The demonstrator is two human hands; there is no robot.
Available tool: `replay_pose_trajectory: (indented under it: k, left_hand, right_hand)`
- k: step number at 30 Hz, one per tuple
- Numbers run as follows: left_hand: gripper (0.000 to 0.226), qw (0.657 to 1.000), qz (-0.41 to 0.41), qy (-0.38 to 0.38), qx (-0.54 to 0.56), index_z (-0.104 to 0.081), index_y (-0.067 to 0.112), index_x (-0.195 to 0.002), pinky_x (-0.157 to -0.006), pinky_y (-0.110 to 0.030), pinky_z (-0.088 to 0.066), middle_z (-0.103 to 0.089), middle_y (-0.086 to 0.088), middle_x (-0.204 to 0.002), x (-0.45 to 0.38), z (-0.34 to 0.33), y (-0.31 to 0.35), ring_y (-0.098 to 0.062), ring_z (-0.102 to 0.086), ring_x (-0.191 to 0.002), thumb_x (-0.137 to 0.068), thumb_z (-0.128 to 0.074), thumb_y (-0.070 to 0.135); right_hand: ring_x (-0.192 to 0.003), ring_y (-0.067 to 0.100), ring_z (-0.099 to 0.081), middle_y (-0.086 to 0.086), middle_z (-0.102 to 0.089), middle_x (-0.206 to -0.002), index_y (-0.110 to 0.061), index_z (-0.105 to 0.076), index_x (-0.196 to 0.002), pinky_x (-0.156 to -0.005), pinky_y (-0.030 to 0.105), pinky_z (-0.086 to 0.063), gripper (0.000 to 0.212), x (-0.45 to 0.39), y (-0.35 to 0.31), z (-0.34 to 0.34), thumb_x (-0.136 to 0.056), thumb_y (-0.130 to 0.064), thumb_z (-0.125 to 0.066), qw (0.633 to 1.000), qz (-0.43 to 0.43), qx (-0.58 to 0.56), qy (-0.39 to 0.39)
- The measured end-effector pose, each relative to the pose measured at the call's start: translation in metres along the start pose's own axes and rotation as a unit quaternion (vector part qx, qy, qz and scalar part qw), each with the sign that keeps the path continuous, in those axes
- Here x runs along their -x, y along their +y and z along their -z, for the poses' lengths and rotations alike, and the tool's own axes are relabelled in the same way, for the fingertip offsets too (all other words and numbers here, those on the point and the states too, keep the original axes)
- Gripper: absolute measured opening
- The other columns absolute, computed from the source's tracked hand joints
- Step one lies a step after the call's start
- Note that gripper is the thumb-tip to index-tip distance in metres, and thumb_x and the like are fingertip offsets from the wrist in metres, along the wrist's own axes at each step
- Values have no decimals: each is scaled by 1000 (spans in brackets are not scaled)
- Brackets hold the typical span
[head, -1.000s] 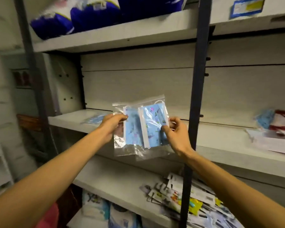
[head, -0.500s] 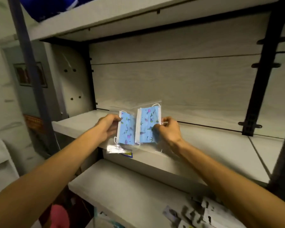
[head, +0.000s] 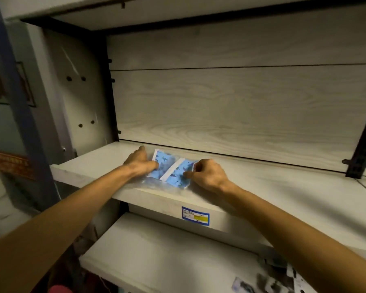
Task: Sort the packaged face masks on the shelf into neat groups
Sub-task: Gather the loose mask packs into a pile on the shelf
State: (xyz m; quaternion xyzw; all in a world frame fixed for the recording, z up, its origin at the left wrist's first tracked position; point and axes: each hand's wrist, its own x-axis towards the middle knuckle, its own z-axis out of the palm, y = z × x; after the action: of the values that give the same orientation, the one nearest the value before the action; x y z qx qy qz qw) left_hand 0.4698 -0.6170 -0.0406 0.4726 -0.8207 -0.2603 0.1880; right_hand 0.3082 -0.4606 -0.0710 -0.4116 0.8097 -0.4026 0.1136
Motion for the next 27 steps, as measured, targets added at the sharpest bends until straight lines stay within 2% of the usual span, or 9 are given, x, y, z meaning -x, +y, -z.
replay_pose_trajectory:
  k: [2,4,8,10,13,16,20,23,27]
  left_hand:
    - [94,998,6,-16,-54,-16,6,-159,-108,-37,-40,-35,-16,-159,-13,4,-11,-33,-40,-141,-89,-69,39]
    - [83,999,-2,-29,-45,-21,8,-158,-108,-37,-40,-35,-14,-160,-24,3,-17,-32,-40,-142,-94,-62,42]
    - [70,998,-37,-37,-21,-30,17,-157,-103,-37,-39,-37,-10,-160,-33,1,-25,-32,-44,-139,-101,-43,57]
    - [78,997,-51,-38,-41,-25,18,-159,-113,-40,-34,-27,-9,-165,-30,3,-23,-32,-35,-146,-99,-40,65]
    - [83,983,-117,-14,-140,-19,17,-162,-124,-45,-19,-11,-9,-170,-18,9,-13,-30,-16,-155,-98,-35,69]
    - [78,942,-219,26,-251,-18,20,-162,-124,-46,-10,-12,-8,-170,6,5,3,-27,-15,-155,-100,-25,68]
    - [74,902,-307,55,-299,-28,19,-158,-121,-43,-21,-25,-10,-165,46,-12,33,-28,-29,-149,-101,-26,65]
    - [69,887,-357,65,-284,-40,18,-151,-112,-41,-33,-42,-9,-155,82,-30,65,-30,-43,-138,-101,-29,64]
    - [64,880,-408,68,-234,-51,17,-141,-104,-41,-41,-54,-6,-143,150,-65,116,-29,-52,-128,-101,-34,62]
  right_hand:
    - [-79,18,-66,-1,-72,-92,-22,-68,-89,-66,36,-57,36,-6,-8,-8,-76,-54,-76,997,5,74,14]
    - [-85,18,-62,2,-68,-101,-21,-68,-102,-65,31,-49,46,-9,-14,-13,-81,-61,-70,988,3,154,26]
    - [-103,25,-52,9,-61,-116,-15,-65,-120,-84,39,-50,72,-7,-25,-22,-84,-76,-53,975,-8,221,31]
    - [-105,27,-50,12,-59,-123,-14,-61,-125,-86,40,-46,80,-1,-28,-19,-86,-81,-42,972,-2,232,41]
    - [-133,35,-42,15,-46,-149,-13,-37,-150,-106,45,-37,80,12,-26,0,-95,-71,-36,962,34,266,59]
    - [-147,33,-27,12,-32,-160,-16,-21,-158,-115,45,-29,77,29,-12,31,-100,-65,-33,944,56,316,76]
    - [-153,31,-14,10,-26,-163,-17,-19,-159,-120,46,-20,77,66,14,79,-100,-65,-30,915,66,386,96]
    - [-149,31,-24,11,-35,-157,-15,-22,-157,-117,45,-26,76,108,37,118,-99,-62,-37,899,84,413,119]
    - [-137,31,-40,12,-44,-149,-12,-14,-159,-110,44,-38,81,181,66,173,-98,-54,-48,881,117,434,147]
